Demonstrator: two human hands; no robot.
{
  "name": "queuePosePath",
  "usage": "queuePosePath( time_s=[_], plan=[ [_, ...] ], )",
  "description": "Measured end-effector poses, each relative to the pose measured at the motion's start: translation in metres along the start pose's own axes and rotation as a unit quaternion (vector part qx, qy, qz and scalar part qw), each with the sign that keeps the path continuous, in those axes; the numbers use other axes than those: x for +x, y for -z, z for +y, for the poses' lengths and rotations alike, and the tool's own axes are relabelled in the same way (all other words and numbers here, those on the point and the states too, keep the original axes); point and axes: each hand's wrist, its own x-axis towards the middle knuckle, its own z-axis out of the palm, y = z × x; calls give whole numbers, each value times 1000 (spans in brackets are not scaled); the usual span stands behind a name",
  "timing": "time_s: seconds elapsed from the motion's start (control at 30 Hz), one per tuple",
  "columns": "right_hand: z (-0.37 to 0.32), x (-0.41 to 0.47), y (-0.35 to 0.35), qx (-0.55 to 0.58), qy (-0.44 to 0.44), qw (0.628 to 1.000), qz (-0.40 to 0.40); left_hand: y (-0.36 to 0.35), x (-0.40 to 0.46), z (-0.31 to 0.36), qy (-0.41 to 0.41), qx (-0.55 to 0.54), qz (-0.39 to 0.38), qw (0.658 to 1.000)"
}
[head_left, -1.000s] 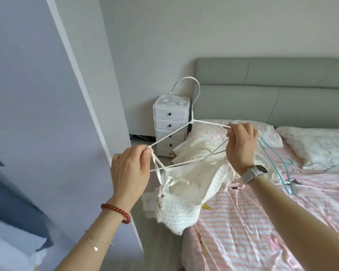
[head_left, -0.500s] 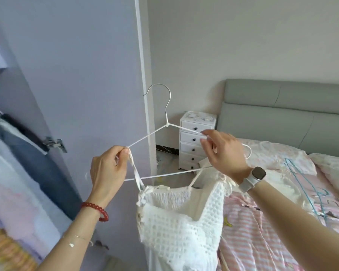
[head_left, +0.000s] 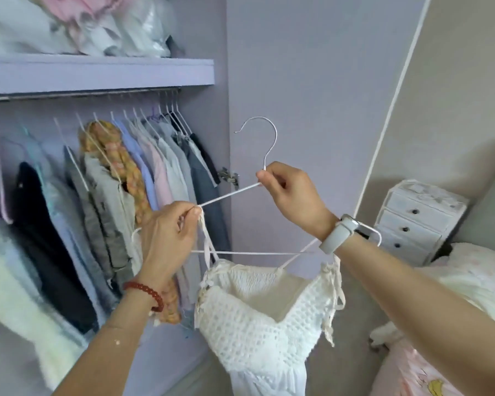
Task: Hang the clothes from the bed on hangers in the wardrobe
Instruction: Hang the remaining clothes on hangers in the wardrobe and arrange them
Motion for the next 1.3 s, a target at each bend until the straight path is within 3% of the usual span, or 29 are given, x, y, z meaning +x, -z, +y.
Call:
queuePosePath(
  time_s=[0.17, 0.27, 0.3, 0.37, 0.43, 0.53, 0.8, 1.03, 1.3],
  plan=[
    [-29, 29, -49, 41, 20, 999, 27, 43, -8, -34, 25, 132, 104, 986],
    [-28, 49, -62, 99, 25, 992, 78, 66, -32, -57, 113, 80, 147, 979],
    [-26, 55, -63, 119, 26, 988, 91, 69, -46, -66, 150, 45, 123, 980],
    [-20, 67, -64, 149, 20, 983, 110, 65, -74, -78, 241, -15, -4, 970],
    [-14, 79, -64, 180, 10, 976, 120, 48, -96, -92, 331, -49, -133, 933],
    [-7, 93, -64, 199, -4, 970, 137, 20, -96, -106, 392, -117, -169, 897],
    [32, 104, -67, 206, -31, 974, 95, -2, -56, -98, 334, -58, 38, 940],
    [9, 101, -114, 242, 26, 968, -58, 53, -55, -108, 390, 9, 176, 904],
    [-84, 89, -213, 402, -51, 865, -298, 124, -81, -106, 441, 130, 303, 835]
  ],
)
